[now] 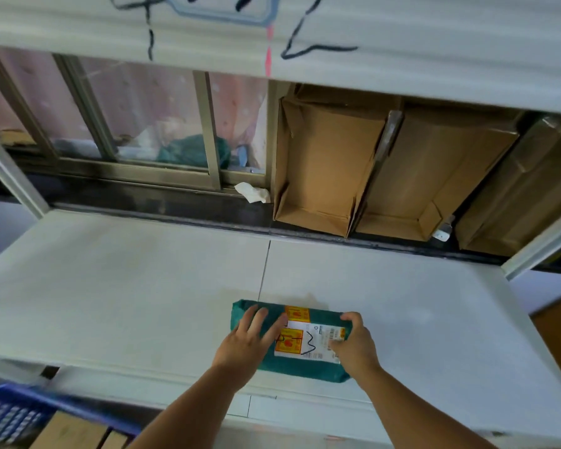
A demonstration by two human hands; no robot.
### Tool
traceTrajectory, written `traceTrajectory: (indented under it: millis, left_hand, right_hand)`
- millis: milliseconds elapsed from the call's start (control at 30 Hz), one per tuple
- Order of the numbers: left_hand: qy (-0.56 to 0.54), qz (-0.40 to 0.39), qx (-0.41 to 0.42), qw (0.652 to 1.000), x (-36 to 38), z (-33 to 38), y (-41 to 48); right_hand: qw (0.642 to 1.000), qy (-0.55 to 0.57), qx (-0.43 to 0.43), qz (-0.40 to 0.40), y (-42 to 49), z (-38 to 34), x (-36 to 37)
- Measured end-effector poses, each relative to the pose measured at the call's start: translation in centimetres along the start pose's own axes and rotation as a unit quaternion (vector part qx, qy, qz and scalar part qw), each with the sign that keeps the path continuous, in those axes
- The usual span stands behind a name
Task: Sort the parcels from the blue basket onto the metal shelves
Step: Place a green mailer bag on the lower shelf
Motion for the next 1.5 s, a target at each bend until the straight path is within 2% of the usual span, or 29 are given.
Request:
traceTrajectory:
  millis: [100, 200, 267, 333, 467, 533, 667, 767, 833, 900, 1000, 1133, 1233, 1400, 1500]
  left_hand:
    - [-0.1, 0.042, -0.118, 0.987, 0.2, -0.7, 0.3]
    - [-0.208, 0.104, -0.25, 0.94, -1.1, -2.3, 0.8]
    - [-0.277, 0.091, -0.315, 0.903, -1.1, -2.9, 1.1]
    - [-0.312, 0.07, -0.343, 0.883, -0.4, -3.1, 1.4]
    - [-0.36, 0.001, -0.422, 0.832, 1.1, -2.4, 1.9]
    - [-0.392, 0.026, -0.441, 0.807, 1.2, -2.0, 2.4]
    - [-0.504, 0.185, -0.404, 0.741, -0.6, -2.6, 3.6]
    - [-0.576, 0.269, -0.351, 0.688, -2.3, -3.5, 5.1]
    - [-0.609, 0.28, -0.331, 0.665, -2.9, -4.1, 6.1]
    - [-0.617, 0.255, -0.318, 0.673, -2.6, -4.9, 6.7]
    - [-0.573, 0.196, -0.306, 0.734, -1.6, -6.0, 7.0]
    - [-0.457, 0.116, -0.284, 0.835, -1.1, -5.3, 6.8]
    - [-0.333, 0.102, -0.275, 0.896, -1.4, -4.7, 6.2]
    - [-0.319, 0.102, -0.285, 0.898, -1.6, -4.8, 5.2]
    - [-0.305, 0.108, -0.272, 0.906, -2.1, -4.8, 4.6]
  right_hand:
    - [1.0, 0.012, -0.004, 0.021, 0.0, 0.2, -0.3]
    - [0.998, -0.045, -0.028, 0.037, 0.4, -1.0, -0.9]
    - [0.997, -0.068, -0.029, 0.018, 0.8, -1.6, -0.8]
    - [0.998, -0.057, 0.006, -0.014, 1.1, -1.6, -0.5]
    - [0.988, 0.062, 0.123, -0.063, 0.9, -0.4, 0.3]
    - [0.986, 0.084, 0.139, -0.029, 1.0, -0.1, -0.1]
    - [0.988, 0.111, 0.097, 0.044, 2.7, -1.1, -1.9]
    - [0.978, 0.197, 0.055, 0.032, 4.4, -3.1, -2.8]
    - [0.978, 0.209, 0.016, -0.016, 5.3, -4.4, -2.5]
    - [0.983, 0.168, -0.005, -0.068, 6.0, -5.1, -1.6]
    - [0.99, 0.082, -0.023, -0.112, 5.7, -5.6, -0.3]
    - [0.99, -0.057, -0.084, -0.093, 5.1, -6.2, -0.3]
    - [0.984, -0.127, -0.111, -0.049, 4.4, -6.4, -0.8]
    - [0.968, -0.18, -0.154, 0.083, 2.4, -7.9, -2.0]
    - [0.954, -0.19, -0.207, 0.101, 1.2, -9.0, -2.2]
Point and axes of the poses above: each hand's wrist, its own y-axis towards the middle knuckle, its own x-axis out of the palm, z = x × y, the point moved 5 cm from there along y, towards the middle knuckle, and after that the axes turned 10 degrees about x, right-handed, at the moved point
